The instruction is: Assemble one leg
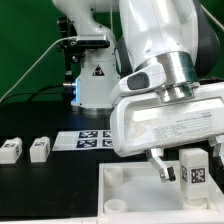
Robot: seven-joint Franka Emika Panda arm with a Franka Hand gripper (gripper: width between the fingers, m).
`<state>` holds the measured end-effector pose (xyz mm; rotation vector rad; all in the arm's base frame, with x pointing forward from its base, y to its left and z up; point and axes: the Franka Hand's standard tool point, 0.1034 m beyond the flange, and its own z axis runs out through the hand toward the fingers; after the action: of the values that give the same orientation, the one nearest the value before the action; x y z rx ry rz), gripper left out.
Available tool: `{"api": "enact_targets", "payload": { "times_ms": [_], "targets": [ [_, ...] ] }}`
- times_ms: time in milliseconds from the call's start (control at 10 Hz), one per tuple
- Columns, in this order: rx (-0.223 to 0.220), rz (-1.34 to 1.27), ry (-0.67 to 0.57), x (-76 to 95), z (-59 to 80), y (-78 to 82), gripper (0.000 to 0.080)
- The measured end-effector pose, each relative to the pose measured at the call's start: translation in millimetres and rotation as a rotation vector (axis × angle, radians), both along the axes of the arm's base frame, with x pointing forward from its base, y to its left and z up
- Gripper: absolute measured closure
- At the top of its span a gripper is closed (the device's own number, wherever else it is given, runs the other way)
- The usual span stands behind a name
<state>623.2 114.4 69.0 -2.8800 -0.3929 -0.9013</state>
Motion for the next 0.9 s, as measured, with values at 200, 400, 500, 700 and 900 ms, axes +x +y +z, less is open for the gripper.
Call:
{"api": "enact_targets", "payload": {
  "times_ms": [200,400,500,700,900],
  "targets": [
    [0.000,0.000,0.000,0.0,0.0,0.0,0.0150],
    [0.000,-0.002,-0.001,0.4,0.7,-1.6,0.0150],
    [-0.003,-0.010,0.015,-1.4,5.5,-7.7,0.0150],
    [0.001,-0.028,0.052,-5.6,28.5,-8.4,0.0150],
    [0.010,-0.039,0.132,-4.8,34.6,-6.6,0.0150]
  ]
}}
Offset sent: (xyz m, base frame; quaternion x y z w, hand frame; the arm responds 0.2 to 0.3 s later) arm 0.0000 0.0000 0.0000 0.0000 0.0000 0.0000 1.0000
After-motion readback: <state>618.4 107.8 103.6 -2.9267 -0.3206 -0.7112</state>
